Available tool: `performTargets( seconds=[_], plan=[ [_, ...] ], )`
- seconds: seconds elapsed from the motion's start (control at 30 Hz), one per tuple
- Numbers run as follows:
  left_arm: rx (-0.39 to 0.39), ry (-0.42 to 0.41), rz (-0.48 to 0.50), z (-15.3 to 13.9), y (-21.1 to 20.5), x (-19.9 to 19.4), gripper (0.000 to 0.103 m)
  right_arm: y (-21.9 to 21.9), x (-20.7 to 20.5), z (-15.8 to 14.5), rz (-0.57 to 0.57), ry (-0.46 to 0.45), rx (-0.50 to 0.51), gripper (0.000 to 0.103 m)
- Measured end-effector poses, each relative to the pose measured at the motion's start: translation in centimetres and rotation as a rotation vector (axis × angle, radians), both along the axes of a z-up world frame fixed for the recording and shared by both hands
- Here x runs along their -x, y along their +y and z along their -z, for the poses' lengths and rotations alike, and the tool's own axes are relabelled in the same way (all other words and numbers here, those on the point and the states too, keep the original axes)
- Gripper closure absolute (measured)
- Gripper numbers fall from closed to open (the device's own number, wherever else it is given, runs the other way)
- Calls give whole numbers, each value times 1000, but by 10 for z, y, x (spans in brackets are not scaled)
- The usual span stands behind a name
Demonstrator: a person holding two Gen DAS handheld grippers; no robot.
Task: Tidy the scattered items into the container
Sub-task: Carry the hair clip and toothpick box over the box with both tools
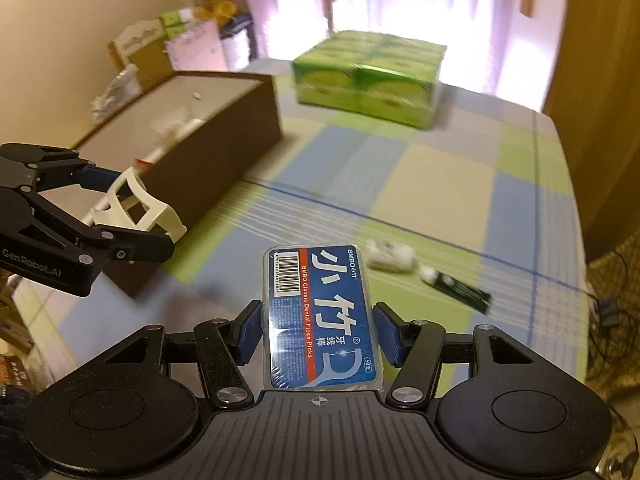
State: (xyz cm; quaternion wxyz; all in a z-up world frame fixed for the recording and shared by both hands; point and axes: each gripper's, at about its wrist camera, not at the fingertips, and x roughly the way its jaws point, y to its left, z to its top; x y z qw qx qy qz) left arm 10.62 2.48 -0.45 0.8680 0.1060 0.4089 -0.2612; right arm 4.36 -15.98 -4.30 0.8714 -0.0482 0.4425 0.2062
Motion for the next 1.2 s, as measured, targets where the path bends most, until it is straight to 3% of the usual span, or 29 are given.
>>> performTargets(
  seconds=[0.4, 0.63, 0.93, 1.2],
  plan=[
    [-7, -55, -96, -26, 91, 13, 18, 88, 0, -22, -143, -33, -116, 42],
    [-29, -88, -128, -36, 145, 1, 18, 142, -7, -26, -195, -27, -175, 42],
    [-86, -117, -48, -33, 188, -48, 18, 202, -44, -25, -158, -63, -135, 42],
    [-131, -63, 64, 1, 192, -93, 18, 228, -74, -12, -99, -44, -92, 42]
  ],
)
